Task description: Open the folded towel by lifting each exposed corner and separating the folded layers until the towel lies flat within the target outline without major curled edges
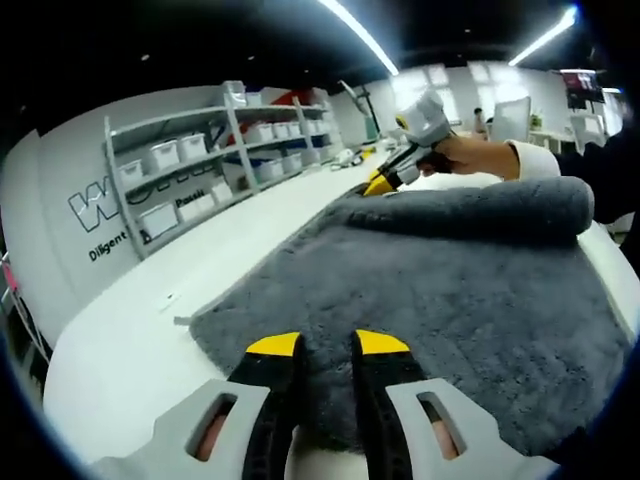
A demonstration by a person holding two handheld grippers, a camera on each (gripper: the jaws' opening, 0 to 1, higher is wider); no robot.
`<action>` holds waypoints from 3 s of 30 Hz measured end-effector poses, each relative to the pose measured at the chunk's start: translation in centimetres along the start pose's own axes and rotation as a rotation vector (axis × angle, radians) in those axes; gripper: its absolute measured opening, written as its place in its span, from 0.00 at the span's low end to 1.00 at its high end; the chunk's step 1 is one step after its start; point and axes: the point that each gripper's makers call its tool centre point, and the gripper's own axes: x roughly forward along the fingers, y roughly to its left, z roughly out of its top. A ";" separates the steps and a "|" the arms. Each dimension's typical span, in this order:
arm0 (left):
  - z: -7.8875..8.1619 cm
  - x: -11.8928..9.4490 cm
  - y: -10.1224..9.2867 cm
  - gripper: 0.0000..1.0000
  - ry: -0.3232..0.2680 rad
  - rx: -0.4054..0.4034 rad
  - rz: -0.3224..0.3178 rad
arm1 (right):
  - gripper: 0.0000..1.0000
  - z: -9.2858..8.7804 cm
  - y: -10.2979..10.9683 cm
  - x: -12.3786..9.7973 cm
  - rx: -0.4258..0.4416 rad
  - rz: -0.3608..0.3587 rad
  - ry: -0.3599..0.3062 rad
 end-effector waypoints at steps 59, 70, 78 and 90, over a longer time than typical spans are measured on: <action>-0.3 0.4 1.3 0.26 0.013 -0.093 0.096 | 0.01 0.3 -2.6 3.3 -0.547 0.006 0.279; -0.1 0.4 1.8 0.25 0.018 -0.051 0.127 | 0.09 -0.2 -3.0 3.0 -0.522 -0.035 0.301; 0.5 -0.2 1.8 0.32 -0.021 -0.082 0.108 | 0.10 2.0 -3.5 0.2 -0.272 -0.020 0.140; 3.0 -2.1 -0.1 0.32 -0.129 -0.179 -0.028 | 0.00 1.8 -1.7 -4.4 0.138 0.054 0.079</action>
